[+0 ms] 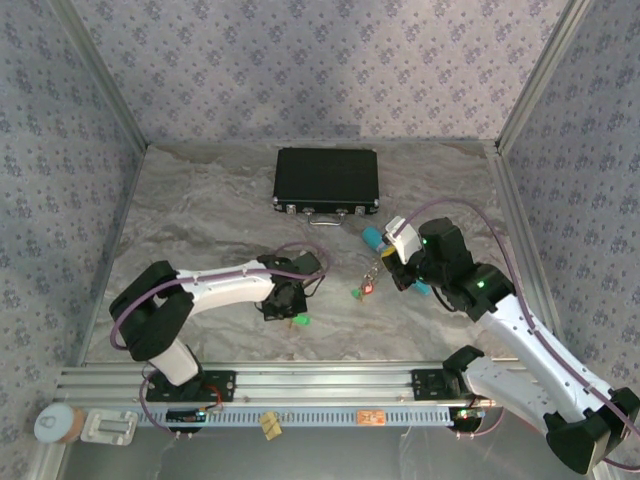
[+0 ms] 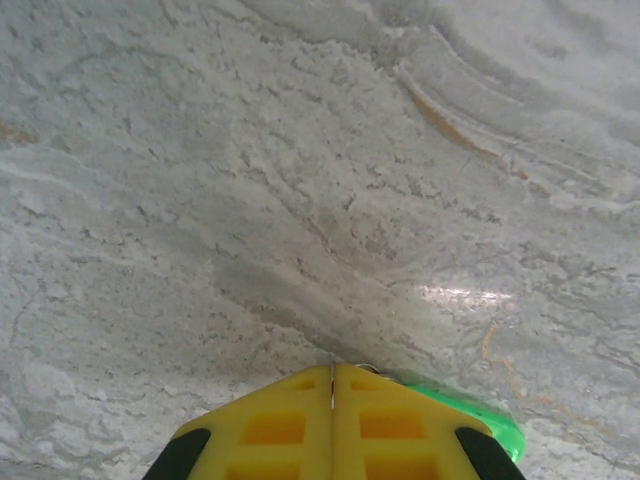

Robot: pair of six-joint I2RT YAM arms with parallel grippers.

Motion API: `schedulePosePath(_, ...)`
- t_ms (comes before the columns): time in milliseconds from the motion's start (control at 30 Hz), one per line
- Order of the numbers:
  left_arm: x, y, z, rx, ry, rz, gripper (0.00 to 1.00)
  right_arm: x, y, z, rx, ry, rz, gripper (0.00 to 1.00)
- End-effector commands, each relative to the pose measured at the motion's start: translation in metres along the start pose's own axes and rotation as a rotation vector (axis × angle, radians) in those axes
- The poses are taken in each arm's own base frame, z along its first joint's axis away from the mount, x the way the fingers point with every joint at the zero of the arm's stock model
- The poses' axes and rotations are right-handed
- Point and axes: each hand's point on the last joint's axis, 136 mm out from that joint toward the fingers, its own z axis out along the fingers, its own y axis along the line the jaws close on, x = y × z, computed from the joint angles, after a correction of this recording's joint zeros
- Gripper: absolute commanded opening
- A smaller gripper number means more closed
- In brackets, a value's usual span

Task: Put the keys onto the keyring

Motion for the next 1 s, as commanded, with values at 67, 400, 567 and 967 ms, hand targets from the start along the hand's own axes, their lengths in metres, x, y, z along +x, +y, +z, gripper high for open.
schedulePosePath(67, 0.004, 0.000, 0.004, 0.005, 0.027, -0.007, 0.08, -0.009, 0.003, -0.002, -0.010, -0.038, 0.008, 0.00)
schedulePosePath(400, -0.001, -0.012, -0.005, 0.078, 0.005, -0.059, 0.32, -0.009, 0.003, -0.002, -0.014, -0.039, 0.005, 0.00)
schedulePosePath(567, 0.003, -0.017, -0.003, 0.117, 0.022, -0.109, 0.39, -0.009, 0.003, -0.002, -0.013, -0.037, 0.007, 0.00)
schedulePosePath(967, 0.006, -0.016, -0.002, 0.146, 0.045, -0.252, 0.37, -0.010, 0.003, -0.004, -0.012, -0.040, 0.004, 0.00)
